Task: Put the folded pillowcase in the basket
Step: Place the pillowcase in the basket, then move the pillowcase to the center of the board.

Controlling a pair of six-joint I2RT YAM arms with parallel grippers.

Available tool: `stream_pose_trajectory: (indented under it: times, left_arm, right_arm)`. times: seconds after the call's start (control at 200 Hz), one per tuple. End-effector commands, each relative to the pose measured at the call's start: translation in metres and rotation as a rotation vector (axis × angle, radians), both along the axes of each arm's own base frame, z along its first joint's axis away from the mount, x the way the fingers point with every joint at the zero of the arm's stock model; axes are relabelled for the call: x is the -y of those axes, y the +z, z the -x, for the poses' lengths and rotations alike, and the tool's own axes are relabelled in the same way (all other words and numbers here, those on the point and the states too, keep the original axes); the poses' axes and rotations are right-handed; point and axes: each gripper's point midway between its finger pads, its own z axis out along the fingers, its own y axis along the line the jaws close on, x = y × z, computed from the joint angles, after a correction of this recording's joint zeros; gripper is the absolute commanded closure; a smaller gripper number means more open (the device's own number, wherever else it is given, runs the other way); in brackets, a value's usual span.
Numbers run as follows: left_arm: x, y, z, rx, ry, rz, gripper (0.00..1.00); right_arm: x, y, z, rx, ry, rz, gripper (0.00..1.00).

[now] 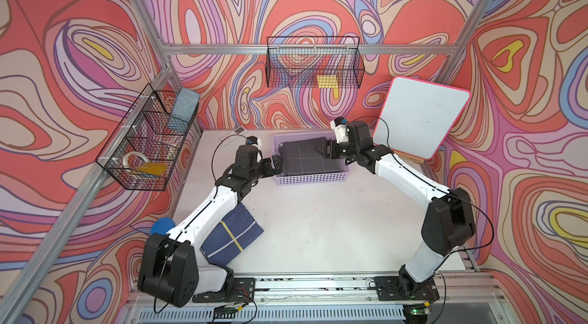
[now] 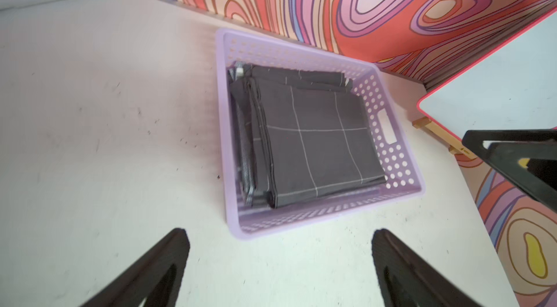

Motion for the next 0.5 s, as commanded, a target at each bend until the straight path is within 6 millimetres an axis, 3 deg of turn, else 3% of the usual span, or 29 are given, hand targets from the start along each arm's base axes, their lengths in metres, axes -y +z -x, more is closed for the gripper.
stream_pose_trajectory:
  times: [0.0,0.16,0.315,0.336,0.496]
  left_arm:
    - [-0.016,0.000,0.024,-0.023,0.046,-0.017,0.01]
    - [-0.030,-0.005,0.059,-0.015,0.077,0.004,0.01]
    - [-0.049,-0.009,0.088,-0.026,0.122,-0.032,0.01]
    - [-0.051,-0.008,0.091,-0.025,0.126,-0.040,0.01]
    - [-0.076,0.001,0.109,-0.002,0.215,-0.096,0.01]
  right_arm:
    - [-0.036,-0.008,0.038,-0.049,0.106,-0.027,0.35]
    - [-0.090,-0.023,0.080,-0.123,0.222,-0.097,0.36]
    - [-0.129,-0.040,0.113,-0.164,0.285,-0.079,0.36]
    - [-0.135,-0.054,0.116,-0.188,0.290,-0.061,0.36]
    - [-0.171,-0.089,0.146,-0.247,0.341,-0.012,0.36]
